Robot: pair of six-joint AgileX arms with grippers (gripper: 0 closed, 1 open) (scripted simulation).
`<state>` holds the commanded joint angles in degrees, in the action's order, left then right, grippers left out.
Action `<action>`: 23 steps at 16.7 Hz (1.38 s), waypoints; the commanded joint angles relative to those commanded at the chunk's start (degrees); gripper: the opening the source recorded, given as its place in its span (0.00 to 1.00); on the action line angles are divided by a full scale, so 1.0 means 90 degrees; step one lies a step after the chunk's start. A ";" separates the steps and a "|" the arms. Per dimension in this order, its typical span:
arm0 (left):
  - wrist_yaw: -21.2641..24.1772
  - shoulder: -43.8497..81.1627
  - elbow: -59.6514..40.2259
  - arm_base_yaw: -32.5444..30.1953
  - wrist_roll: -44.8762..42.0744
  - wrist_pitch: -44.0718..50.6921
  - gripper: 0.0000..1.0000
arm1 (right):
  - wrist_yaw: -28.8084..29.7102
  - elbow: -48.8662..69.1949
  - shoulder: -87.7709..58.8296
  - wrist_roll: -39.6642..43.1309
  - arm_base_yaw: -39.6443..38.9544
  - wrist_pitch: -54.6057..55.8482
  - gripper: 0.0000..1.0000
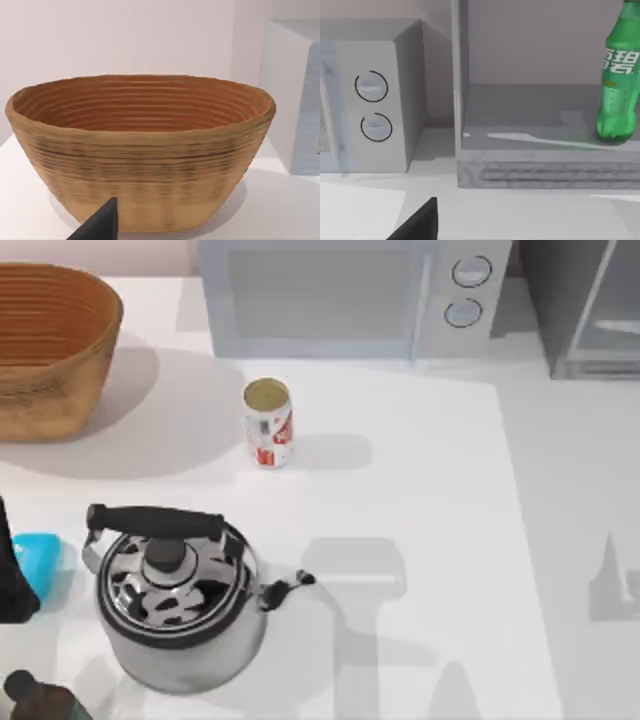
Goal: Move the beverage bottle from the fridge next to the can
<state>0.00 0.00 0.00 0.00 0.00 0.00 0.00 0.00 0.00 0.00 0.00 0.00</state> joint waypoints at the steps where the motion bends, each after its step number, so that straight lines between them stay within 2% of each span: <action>1: 0.0000 0.0000 0.0000 0.0000 0.0000 0.0000 1.00 | 0.0000 0.0000 0.0000 0.0000 0.0000 0.0000 1.00; 5: 0.0000 0.0000 0.0000 0.0000 0.0000 0.0000 1.00 | 0.0251 0.0330 -0.0389 -0.0001 0.0001 0.0232 1.00; 9: 0.0000 0.0000 0.0000 0.0000 0.0000 0.0000 1.00 | 0.1063 0.1364 -0.1840 0.0001 -0.0045 0.0931 1.00; 13: 0.0000 0.0000 0.0000 0.0000 0.0000 0.0000 1.00 | 0.2248 0.2799 -0.4187 0.0016 -0.0162 0.1858 1.00; 23: 0.0000 0.0000 0.0000 0.0000 0.0000 0.0000 1.00 | 0.5669 0.6790 -1.1289 0.0077 -0.0528 0.4369 1.00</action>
<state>0.00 0.00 0.00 0.00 0.00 0.00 51.03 61.11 -101.60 0.70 -4.76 39.32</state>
